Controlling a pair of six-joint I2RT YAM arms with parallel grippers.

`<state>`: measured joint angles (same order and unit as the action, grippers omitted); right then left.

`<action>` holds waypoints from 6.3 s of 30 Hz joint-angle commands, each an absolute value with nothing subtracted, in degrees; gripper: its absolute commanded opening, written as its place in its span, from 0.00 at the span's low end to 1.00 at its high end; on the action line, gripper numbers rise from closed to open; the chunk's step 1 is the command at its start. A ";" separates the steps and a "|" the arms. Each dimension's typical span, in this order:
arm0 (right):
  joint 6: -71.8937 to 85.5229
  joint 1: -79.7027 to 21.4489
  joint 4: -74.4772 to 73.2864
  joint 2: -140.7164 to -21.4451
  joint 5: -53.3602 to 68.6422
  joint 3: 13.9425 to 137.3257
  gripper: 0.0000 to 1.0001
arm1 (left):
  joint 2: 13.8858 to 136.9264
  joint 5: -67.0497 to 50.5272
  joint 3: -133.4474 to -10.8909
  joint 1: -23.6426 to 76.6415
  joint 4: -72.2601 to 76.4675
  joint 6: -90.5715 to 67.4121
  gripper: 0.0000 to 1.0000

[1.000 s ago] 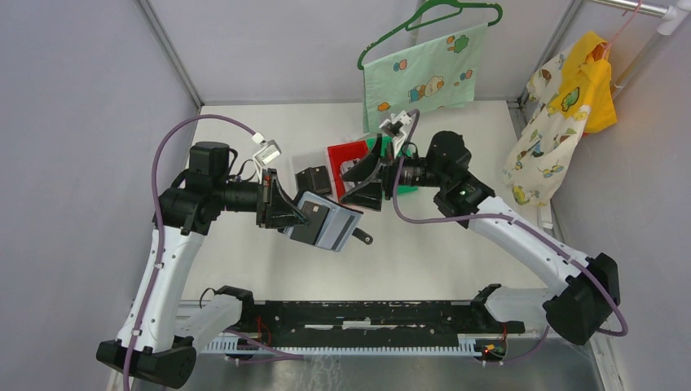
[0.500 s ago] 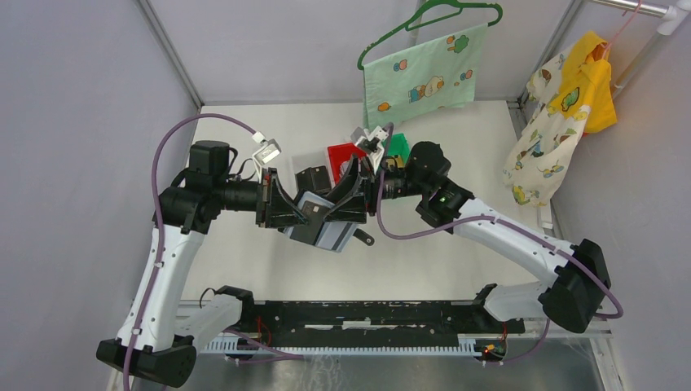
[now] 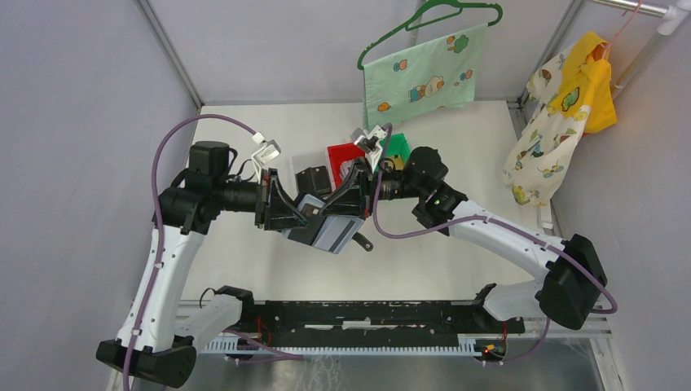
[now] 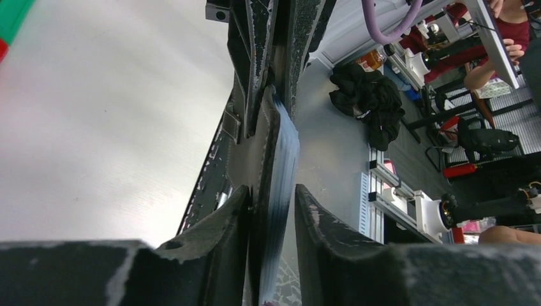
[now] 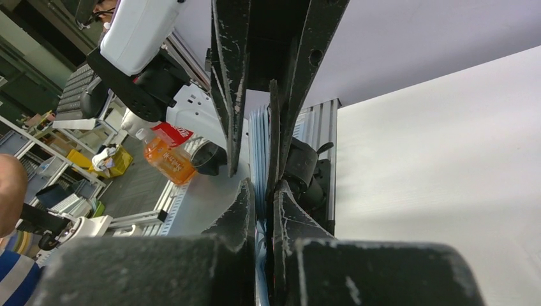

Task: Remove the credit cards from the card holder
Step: Remove the credit card from the card holder.

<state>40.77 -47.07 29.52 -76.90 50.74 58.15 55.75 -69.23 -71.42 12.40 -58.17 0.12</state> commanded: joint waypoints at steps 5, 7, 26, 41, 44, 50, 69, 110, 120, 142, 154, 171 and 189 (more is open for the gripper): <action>40.53 -47.45 33.70 -75.28 48.30 58.61 0.00 | 53.03 -73.57 -71.57 12.49 -56.87 1.37 0.40; 40.56 -47.37 33.59 -75.23 48.08 58.60 0.00 | 52.69 -73.90 -71.34 12.41 -56.95 1.48 0.37; 39.39 -36.40 21.60 -64.18 35.35 56.38 0.80 | 54.57 -64.86 -71.35 12.39 -50.66 -8.02 0.02; 52.35 -44.80 40.31 -68.09 41.66 46.15 0.82 | 57.42 -58.65 -70.62 10.33 -34.74 -21.90 0.02; 56.00 -45.17 46.12 -70.34 43.68 45.40 0.81 | 57.37 -58.63 -70.50 10.28 -33.97 -22.71 0.02; 62.75 -45.84 56.51 -74.61 44.39 44.86 0.79 | 58.00 -59.55 -70.18 10.28 -33.20 -23.27 0.02; 66.75 -47.28 61.06 -82.04 43.03 50.49 0.68 | 57.46 -59.99 -69.19 10.23 -34.65 -21.57 0.02; 70.40 -47.33 61.86 -87.78 25.05 56.28 0.22 | 56.25 -58.94 -65.77 10.01 -33.73 -18.75 0.02; 67.72 -47.28 60.76 -85.38 26.10 55.76 0.00 | 55.82 -59.77 -65.43 9.85 -32.80 -20.83 0.08; 66.74 -46.36 62.23 -80.86 26.39 47.69 0.00 | 55.68 -74.27 -66.50 9.15 -25.92 -32.49 0.02; 66.15 -46.40 61.65 -81.06 27.15 48.25 0.00 | 56.48 -75.69 -68.51 9.15 -32.70 -27.90 0.25; 65.57 -45.89 61.58 -79.65 27.67 45.63 0.00 | 59.46 -79.81 -73.26 9.15 -39.89 -19.36 0.39; 64.89 -45.71 61.74 -77.36 27.91 41.66 0.00 | 59.14 -82.68 -73.41 9.09 -41.94 -18.06 0.14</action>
<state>66.15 -47.46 58.50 -79.26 33.28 42.74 61.19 -72.55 -71.00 8.12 -38.87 -19.35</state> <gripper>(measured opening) 0.004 0.276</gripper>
